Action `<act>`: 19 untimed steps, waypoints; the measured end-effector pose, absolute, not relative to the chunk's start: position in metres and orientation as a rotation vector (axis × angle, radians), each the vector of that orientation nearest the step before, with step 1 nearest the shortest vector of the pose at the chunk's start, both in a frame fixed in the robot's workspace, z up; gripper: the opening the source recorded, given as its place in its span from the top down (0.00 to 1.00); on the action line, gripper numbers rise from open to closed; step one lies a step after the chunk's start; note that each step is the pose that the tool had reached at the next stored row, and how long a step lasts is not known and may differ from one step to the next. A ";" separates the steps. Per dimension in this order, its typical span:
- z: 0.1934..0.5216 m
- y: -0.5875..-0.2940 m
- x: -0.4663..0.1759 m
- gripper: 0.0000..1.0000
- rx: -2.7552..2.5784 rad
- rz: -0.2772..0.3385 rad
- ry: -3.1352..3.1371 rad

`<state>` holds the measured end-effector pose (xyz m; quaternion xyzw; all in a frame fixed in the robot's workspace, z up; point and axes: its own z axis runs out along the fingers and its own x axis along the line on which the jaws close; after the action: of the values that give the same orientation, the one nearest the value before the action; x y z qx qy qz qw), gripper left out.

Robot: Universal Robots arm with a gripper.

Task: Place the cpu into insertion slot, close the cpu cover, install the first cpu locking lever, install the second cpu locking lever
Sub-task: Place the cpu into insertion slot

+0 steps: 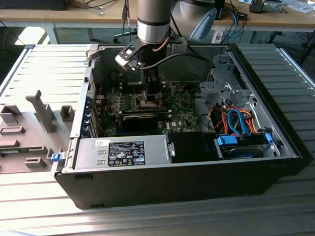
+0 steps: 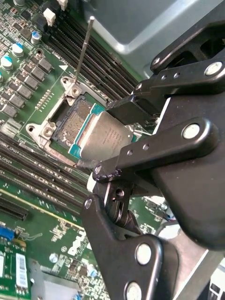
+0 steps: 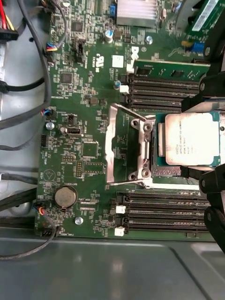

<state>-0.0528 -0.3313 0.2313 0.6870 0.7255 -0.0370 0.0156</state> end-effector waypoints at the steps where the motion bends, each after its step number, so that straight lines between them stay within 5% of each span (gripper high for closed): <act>1: 0.230 -0.331 -0.054 0.46 2.137 -0.115 2.257; 19: 0.205 -0.322 -0.056 0.46 2.186 -0.117 2.212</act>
<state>-0.0558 -0.3219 0.2054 0.7023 0.7108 -0.0374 0.0148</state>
